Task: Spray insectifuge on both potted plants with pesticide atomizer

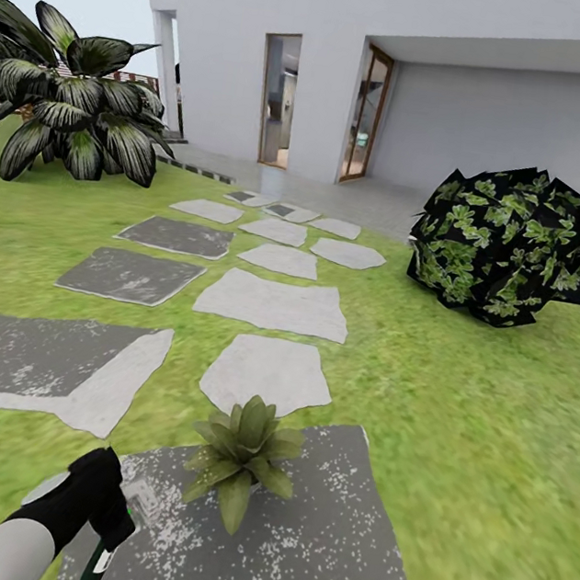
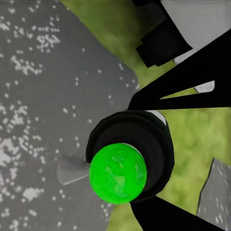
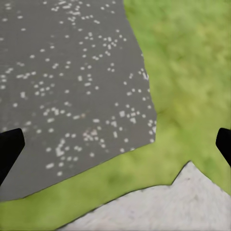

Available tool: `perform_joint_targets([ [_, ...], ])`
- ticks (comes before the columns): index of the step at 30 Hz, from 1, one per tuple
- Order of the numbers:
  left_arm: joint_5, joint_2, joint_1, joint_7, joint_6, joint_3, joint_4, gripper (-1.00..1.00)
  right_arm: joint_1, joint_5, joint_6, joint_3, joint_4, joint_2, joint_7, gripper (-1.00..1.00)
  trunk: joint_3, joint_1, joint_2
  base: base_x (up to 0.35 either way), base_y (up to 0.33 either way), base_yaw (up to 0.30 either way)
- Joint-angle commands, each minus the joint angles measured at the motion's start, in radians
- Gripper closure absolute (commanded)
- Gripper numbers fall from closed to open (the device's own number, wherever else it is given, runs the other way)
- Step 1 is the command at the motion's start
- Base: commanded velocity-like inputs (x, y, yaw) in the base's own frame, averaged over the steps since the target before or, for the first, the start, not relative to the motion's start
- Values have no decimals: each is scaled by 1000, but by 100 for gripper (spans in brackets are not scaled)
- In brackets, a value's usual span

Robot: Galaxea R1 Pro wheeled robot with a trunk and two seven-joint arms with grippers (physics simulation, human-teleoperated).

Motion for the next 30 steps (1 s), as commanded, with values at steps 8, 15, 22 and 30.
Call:
perform_joint_targets([
  [8, -7, -2, -1, -8, 5, 3, -3, 100, -1, 11, -3, -6, 0, -1, -3, -100, -1, 0, 0, 156, -48, 1],
  [15, -32, -2, 0, -8, 5, 3, -3, 100, -1, 10, -3, -6, 0, 0, -4, -100, -1, 0, 0, 148, -87, 0],
  [22, -50, 5, -15, -21, 5, 6, -5, 100, -1, 10, -3, -6, 0, 0, -4, -100, -1, 0, 0, 4, -2, 7],
  [30, -167, -6, -75, -131, 9, -30, -5, 100, -1, 10, -3, -6, 0, 0, -4, -100, -1, 0, 0, 0, 0, 231],
])
